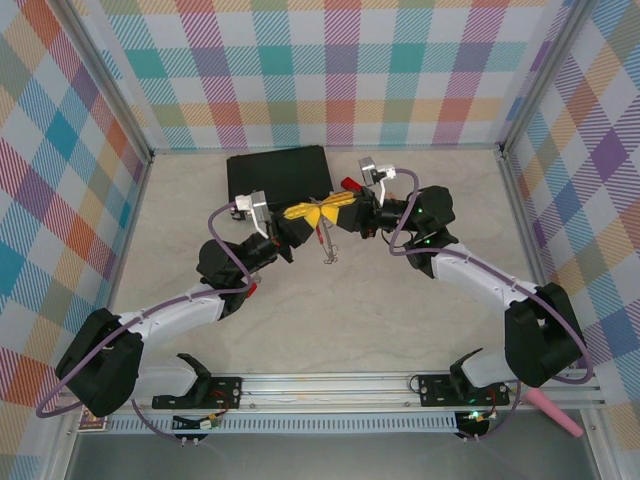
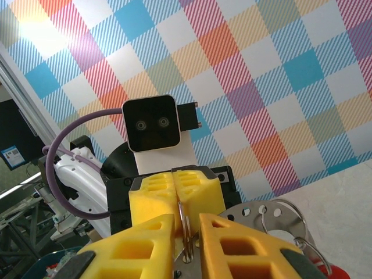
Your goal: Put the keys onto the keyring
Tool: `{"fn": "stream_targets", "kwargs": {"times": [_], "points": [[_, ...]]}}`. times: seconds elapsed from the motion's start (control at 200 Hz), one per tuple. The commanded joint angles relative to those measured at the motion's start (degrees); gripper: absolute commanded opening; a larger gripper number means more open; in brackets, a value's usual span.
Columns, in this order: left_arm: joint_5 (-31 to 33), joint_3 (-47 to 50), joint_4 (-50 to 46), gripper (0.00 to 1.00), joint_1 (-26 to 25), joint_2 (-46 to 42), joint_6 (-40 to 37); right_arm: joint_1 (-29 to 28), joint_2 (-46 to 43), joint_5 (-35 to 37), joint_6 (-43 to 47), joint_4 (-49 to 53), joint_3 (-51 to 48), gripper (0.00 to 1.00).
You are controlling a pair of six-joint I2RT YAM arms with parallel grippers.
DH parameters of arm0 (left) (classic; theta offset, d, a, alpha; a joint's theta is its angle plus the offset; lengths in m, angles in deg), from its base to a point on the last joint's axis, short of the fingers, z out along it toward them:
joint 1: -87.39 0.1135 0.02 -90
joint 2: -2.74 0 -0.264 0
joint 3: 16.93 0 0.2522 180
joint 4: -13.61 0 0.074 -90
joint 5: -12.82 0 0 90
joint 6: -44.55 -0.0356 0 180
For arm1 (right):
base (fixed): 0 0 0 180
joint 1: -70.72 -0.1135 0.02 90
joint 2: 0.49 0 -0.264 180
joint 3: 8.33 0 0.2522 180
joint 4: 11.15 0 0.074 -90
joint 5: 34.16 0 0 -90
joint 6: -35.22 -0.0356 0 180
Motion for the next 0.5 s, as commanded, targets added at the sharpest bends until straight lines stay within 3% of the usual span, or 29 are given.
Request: {"fn": "stream_targets", "kwargs": {"times": [0.0, 0.095, 0.25, 0.41, 0.495], "points": [[-0.9, -1.7, 3.8, 0.0, -0.6, 0.3, 0.3, 0.0, -0.6, -1.1, 0.8, 0.9, -0.2, 0.14], [-1.2, -2.0, 3.8, 0.0, -0.6, 0.4, 0.4, -0.1, -0.3, -1.5, 0.7, 0.9, -0.1, 0.0], [-1.3, -2.1, 3.5, 0.0, -0.6, 0.9, 0.8, 0.0, -0.9, -1.2, 2.1, 2.4, -0.4, 0.0], [-0.6, -1.0, 2.8, 0.3, 0.0, 0.3, 0.9, 0.6, -3.4, 1.3, 8.5, 10.5, -0.7, 0.0], [-0.1, 0.1, 1.7, 0.4, 0.9, -0.8, 1.0, 1.5, -5.0, 3.1, 11.3, 13.9, -1.3, 0.0]]}}
